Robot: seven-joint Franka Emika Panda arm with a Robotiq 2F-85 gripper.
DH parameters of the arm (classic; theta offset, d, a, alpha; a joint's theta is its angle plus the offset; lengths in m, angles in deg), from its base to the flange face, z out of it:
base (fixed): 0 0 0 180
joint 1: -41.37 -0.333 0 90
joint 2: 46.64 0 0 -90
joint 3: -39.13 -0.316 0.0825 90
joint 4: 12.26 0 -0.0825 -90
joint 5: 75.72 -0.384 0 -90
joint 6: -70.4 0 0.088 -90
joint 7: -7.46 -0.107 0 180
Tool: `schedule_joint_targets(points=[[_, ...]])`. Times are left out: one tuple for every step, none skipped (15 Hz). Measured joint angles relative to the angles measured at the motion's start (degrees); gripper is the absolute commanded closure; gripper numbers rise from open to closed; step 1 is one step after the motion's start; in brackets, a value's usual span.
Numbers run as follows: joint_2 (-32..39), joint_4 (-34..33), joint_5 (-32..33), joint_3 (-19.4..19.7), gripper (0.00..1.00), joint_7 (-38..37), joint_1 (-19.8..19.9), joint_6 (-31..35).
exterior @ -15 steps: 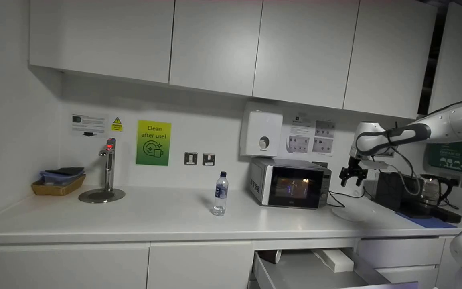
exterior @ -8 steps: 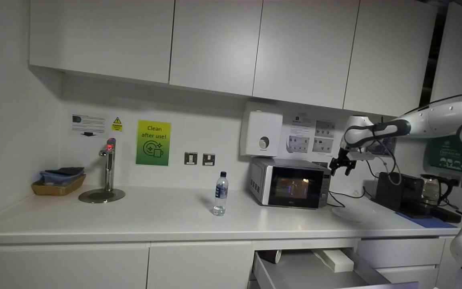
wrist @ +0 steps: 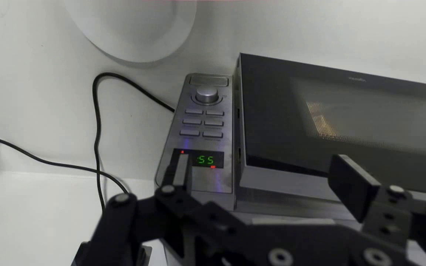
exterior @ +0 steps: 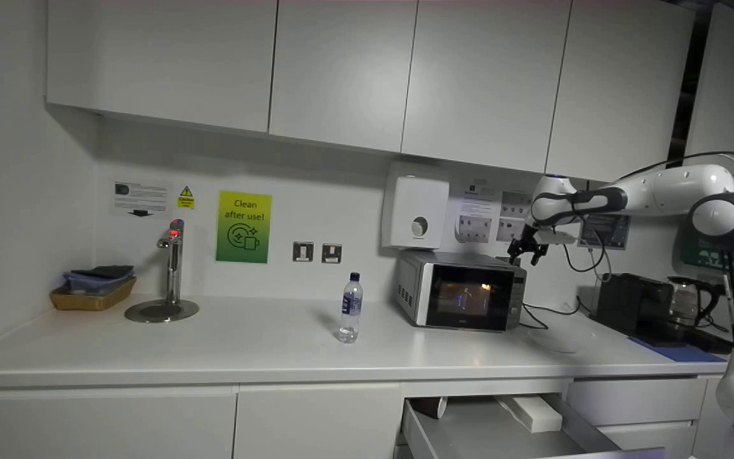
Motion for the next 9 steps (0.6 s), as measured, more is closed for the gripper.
schedule_joint_targets(points=[[1.0,-1.2,-0.1,0.0,0.00,0.0,-0.1,0.4],[1.9,-2.3,-0.1,0.0,0.00,0.0,-0.2,1.2],[2.8,-3.1,-0.1,0.0,0.00,0.0,-0.2,2.1],[3.6,-3.9,-0.1,0.0,0.00,0.0,-0.3,3.3],[4.4,-4.4,-0.2,0.0,0.00,0.0,-0.4,4.5],[5.1,-4.9,-0.2,0.0,0.00,0.0,-0.4,5.9],[5.6,-5.2,-0.1,0.0,0.00,0.0,-0.4,7.1],[6.2,-5.4,-0.1,0.0,0.00,0.0,-0.4,8.4],[6.7,-5.4,-0.1,0.1,0.00,0.0,-0.4,9.5]])
